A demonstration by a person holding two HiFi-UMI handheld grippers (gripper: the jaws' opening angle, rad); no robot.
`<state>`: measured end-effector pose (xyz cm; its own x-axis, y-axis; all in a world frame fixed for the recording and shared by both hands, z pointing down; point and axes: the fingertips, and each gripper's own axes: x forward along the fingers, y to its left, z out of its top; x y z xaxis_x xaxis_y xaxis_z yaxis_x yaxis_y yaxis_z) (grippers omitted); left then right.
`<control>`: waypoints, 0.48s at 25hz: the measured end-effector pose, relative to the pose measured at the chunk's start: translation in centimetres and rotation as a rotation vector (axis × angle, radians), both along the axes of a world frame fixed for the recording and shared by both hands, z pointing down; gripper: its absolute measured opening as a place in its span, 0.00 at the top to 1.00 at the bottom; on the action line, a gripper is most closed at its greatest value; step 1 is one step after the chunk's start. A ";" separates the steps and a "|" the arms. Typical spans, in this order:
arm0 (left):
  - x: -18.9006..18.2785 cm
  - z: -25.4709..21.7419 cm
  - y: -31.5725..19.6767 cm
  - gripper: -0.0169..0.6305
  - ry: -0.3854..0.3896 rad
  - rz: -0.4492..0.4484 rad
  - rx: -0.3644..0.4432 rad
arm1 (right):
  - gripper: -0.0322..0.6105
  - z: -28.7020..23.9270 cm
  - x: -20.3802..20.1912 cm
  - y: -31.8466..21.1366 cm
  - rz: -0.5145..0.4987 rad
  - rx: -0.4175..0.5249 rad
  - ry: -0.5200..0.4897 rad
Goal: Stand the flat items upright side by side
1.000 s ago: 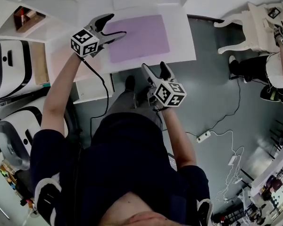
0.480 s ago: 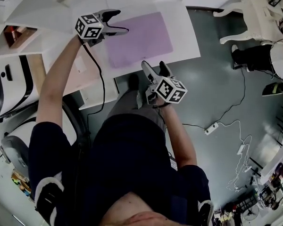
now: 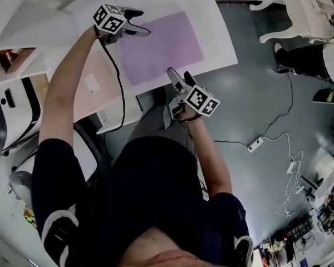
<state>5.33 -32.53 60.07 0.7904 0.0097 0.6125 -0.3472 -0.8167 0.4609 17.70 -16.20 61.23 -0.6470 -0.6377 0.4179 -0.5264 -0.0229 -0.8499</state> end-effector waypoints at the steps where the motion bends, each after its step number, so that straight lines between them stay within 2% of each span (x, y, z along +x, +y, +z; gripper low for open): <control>1: 0.0 0.4 -0.3 0.19 -0.009 0.006 -0.014 | 0.25 0.3 -0.1 -0.2 0.005 -0.005 -0.009; 12: -0.1 5.0 -1.7 0.20 -0.088 0.100 -0.214 | 0.26 2.5 -0.4 -1.0 0.063 -0.053 -0.062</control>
<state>5.20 -34.21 65.05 0.7227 0.2218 0.6546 -0.3161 -0.7361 0.5985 17.26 -17.20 63.68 -0.6318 -0.6560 0.4129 -0.4692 -0.1003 -0.8774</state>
